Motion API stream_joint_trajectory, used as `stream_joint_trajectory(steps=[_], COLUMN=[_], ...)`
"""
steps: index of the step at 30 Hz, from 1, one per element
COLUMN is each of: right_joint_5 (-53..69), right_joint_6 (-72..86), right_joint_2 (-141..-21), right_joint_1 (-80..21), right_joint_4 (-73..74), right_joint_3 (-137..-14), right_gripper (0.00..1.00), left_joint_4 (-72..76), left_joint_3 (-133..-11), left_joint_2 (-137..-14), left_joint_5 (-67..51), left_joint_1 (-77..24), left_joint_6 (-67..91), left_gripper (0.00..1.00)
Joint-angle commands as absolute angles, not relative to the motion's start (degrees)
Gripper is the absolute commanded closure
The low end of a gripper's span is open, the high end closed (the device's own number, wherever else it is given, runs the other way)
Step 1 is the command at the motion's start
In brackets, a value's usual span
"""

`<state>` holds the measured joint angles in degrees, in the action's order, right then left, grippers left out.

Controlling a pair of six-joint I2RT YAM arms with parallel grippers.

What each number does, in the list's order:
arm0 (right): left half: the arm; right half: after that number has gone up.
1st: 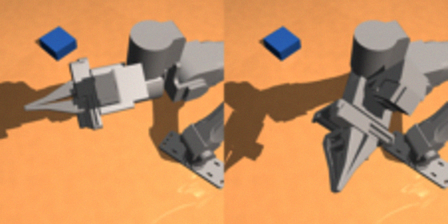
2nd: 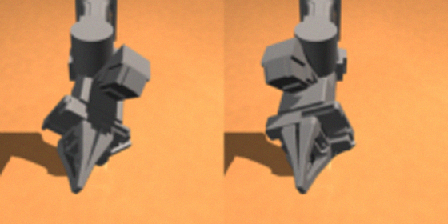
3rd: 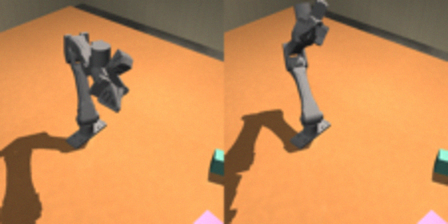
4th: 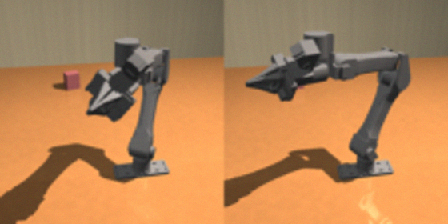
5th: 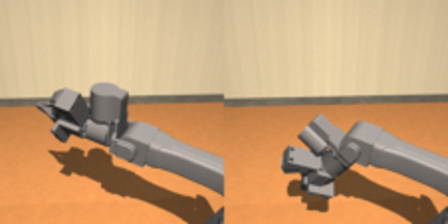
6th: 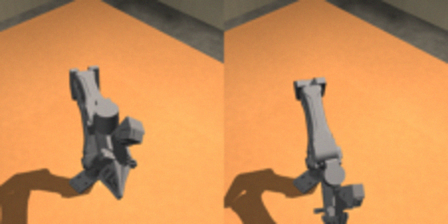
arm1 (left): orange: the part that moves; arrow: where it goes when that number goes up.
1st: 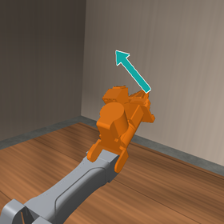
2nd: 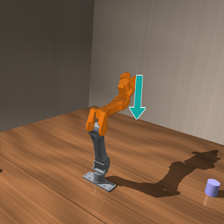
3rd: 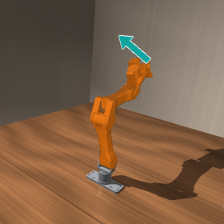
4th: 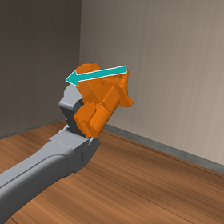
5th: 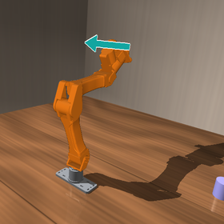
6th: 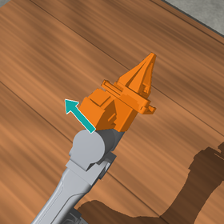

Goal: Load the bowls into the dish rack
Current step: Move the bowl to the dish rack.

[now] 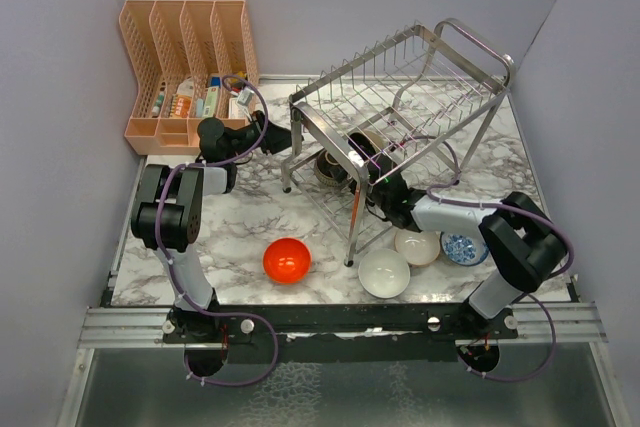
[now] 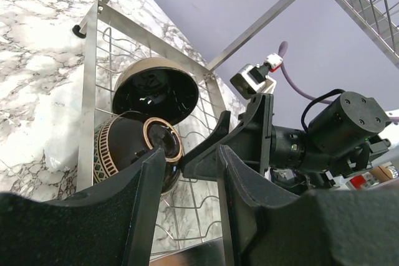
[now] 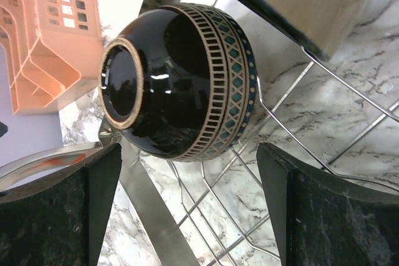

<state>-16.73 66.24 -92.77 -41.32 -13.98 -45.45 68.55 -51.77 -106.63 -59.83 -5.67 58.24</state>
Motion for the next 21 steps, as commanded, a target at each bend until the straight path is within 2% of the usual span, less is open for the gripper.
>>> stream_joint_trajectory(steps=[1,21], right_joint_5=[-19.6,-22.7], right_joint_6=[63.0,60.6], right_joint_2=[-93.2,-96.4], right_joint_1=[-41.8,-41.9], right_joint_4=[-20.9,-21.0], right_joint_3=[-44.5,-47.6], right_gripper=[0.12,0.11], left_joint_4=[71.6,76.0], left_joint_3=[-53.1,-52.8], left_joint_2=[-107.2,-107.9], left_joint_5=[-60.8,-61.3], left_joint_1=[-5.3,-5.4], left_joint_6=[58.6,61.8], left_gripper=[0.59,0.59])
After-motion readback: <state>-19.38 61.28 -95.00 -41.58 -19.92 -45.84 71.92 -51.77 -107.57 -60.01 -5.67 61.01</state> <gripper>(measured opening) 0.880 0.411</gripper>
